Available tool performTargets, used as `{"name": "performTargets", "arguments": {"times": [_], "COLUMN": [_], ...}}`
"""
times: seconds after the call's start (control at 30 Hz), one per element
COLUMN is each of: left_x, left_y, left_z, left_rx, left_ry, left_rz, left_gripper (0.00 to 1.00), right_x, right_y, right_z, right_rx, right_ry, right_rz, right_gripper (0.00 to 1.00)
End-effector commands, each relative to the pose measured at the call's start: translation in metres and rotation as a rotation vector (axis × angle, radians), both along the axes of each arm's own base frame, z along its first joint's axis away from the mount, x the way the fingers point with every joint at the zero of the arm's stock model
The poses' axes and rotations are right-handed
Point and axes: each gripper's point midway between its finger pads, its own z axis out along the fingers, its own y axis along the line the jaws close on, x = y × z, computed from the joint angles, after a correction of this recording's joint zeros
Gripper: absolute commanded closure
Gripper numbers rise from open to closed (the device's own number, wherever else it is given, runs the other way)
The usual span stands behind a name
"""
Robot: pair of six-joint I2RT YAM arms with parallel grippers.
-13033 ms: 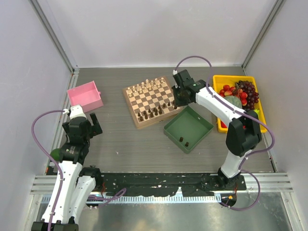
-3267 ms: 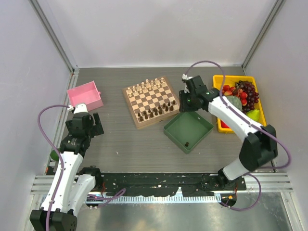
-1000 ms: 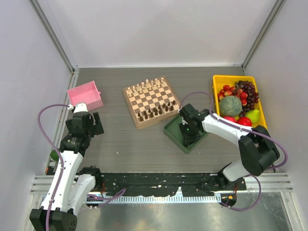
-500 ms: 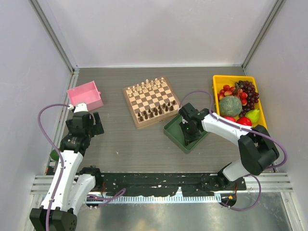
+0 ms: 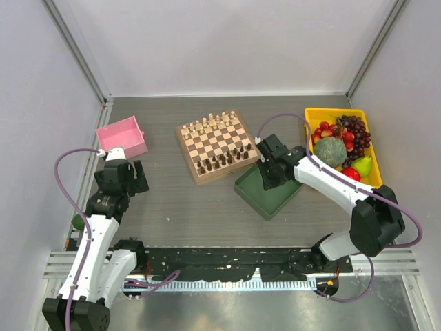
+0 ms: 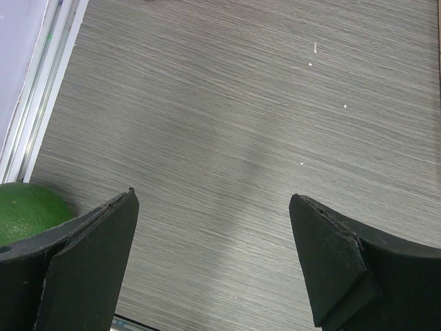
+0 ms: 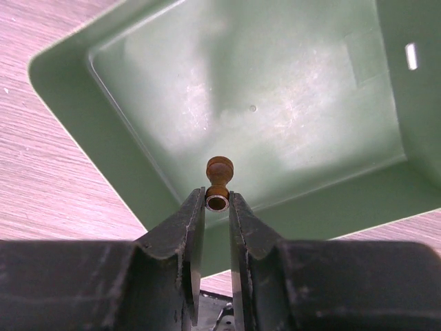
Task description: Set up the chess pieces on the board
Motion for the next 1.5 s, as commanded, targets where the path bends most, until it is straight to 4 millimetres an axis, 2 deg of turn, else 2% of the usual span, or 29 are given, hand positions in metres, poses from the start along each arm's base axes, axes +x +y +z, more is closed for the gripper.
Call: {"name": "performTargets", "arguments": {"times": [0.0,0.2,0.23,0.27,0.3,0.33,0.37,0.4,0.5,0.7,1.03,1.23,1.47], "left_x": [0.007,0.007,0.007,0.007,0.007,0.006,0.006,0.006,0.006,0.006,0.006,0.006,0.007], "left_y": [-0.001,-0.001,-0.001,-0.001,-0.002,-0.001,-0.002,-0.001,-0.001,0.0,-0.002,-0.002,-0.002], "left_z": [0.017,0.018,0.02,0.019,0.019,0.017,0.018,0.018,0.018,0.017,0.017,0.017,0.017], "left_rx": [-0.007,-0.01,-0.01,-0.01,-0.011,-0.01,-0.011,-0.011,-0.01,-0.004,-0.011,-0.01,-0.009], "left_ry": [-0.046,-0.044,-0.048,-0.045,-0.045,-0.039,-0.044,-0.042,-0.042,-0.039,-0.037,-0.035,-0.035], "left_rz": [-0.003,-0.005,-0.006,-0.005,-0.008,-0.006,-0.008,-0.006,-0.007,-0.003,-0.011,-0.01,-0.013], "left_gripper": [0.01,0.01,0.01,0.01,0.01,0.01,0.01,0.01,0.01,0.01,0.01,0.01,0.01], "right_x": [0.028,0.064,0.071,0.079,0.086,0.094,0.1,0.11,0.131,0.158,0.177,0.179,0.181], "right_y": [0.004,0.013,0.014,0.016,0.018,0.02,0.023,0.025,0.031,0.033,0.041,0.04,0.04], "right_z": [0.034,0.057,0.053,0.061,0.058,0.066,0.061,0.068,0.07,0.067,0.042,0.023,0.012], "right_rx": [0.023,0.063,0.062,0.079,0.081,0.098,0.1,0.117,0.131,0.14,0.148,0.13,0.131], "right_ry": [-0.109,-0.173,-0.164,-0.181,-0.17,-0.186,-0.176,-0.194,-0.193,-0.194,-0.134,-0.097,-0.087], "right_rz": [-0.02,-0.04,-0.045,-0.049,-0.052,-0.056,-0.056,-0.062,-0.071,-0.084,-0.073,-0.083,-0.097], "right_gripper": [0.79,0.78,0.78,0.78,0.78,0.78,0.78,0.78,0.78,0.77,0.75,0.75,0.75]}}
